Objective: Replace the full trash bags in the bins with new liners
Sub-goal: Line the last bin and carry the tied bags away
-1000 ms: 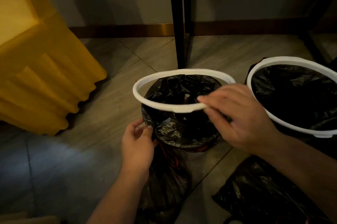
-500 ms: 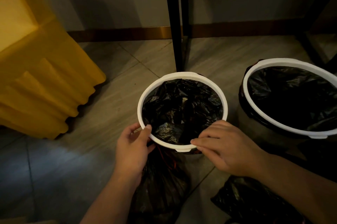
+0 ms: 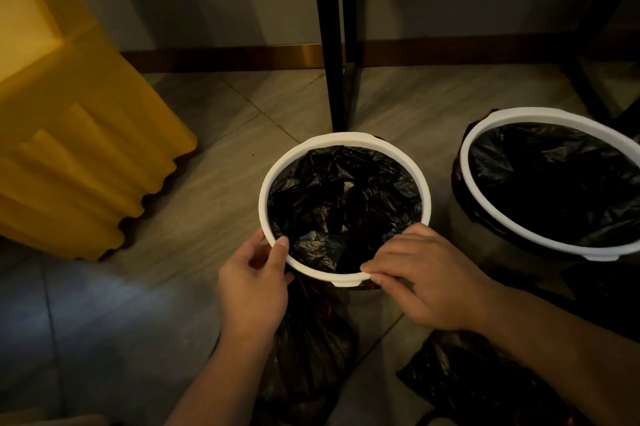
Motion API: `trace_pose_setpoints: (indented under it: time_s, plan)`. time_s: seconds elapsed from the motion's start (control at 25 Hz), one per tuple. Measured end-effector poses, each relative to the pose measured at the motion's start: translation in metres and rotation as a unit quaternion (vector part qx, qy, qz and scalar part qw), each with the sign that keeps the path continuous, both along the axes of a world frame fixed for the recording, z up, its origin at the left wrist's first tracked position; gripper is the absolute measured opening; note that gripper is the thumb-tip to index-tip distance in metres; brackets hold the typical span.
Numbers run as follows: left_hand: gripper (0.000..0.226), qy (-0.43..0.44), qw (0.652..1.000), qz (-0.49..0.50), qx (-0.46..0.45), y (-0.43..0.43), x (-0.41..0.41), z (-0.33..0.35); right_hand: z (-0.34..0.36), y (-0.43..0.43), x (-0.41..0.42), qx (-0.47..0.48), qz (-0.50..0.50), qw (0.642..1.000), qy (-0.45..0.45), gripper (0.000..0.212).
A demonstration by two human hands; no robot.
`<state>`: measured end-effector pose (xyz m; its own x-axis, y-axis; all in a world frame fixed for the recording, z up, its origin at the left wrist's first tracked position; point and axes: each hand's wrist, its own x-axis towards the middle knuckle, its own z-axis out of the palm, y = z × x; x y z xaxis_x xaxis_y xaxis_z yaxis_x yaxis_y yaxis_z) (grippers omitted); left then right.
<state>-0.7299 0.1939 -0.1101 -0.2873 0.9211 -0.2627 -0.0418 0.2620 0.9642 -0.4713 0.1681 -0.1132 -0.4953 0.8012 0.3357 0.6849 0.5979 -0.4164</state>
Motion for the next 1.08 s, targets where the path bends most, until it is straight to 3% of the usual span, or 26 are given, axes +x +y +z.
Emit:
trace_pose_setpoints:
  time_s: [0.2,0.36,0.44,0.56,0.76,1.0,1.04,1.08]
  plan:
    - [0.032,-0.013,1.0,-0.015,-0.017,0.004,0.004,0.003,0.021,0.006,0.011,-0.048,0.011,0.999,-0.019,0.021]
    - [0.051,0.056,0.998,-0.028,-0.005,0.032,-0.003,0.015,0.062,0.061,0.005,-0.188,-0.037,0.981,-0.018,0.051]
    - [0.046,0.137,0.988,-0.065,0.014,0.038,-0.002,0.018,0.064,0.103,-0.026,-0.31,0.017,0.942,-0.132,0.064]
    - [0.046,0.219,0.973,-0.072,0.027,0.032,0.002,0.015,0.027,0.149,-0.094,-0.416,0.108,0.826,-0.365,0.072]
    - [0.056,0.298,0.951,-0.07,0.042,0.027,0.008,0.006,-0.065,0.179,-0.132,-0.462,0.136,0.662,-0.574,0.049]
    - [0.055,0.283,0.957,-0.054,0.028,0.026,0.009,-0.002,-0.103,0.167,-0.135,-0.308,0.188,0.589,-0.723,0.053]
    - [0.055,0.288,0.956,-0.056,0.023,0.025,0.01,-0.001,-0.099,0.165,-0.135,-0.28,0.204,0.588,-0.731,0.053]
    - [0.055,0.291,0.955,-0.061,0.018,0.025,0.012,0.002,-0.096,0.164,-0.133,-0.295,0.18,0.618,-0.706,0.05]
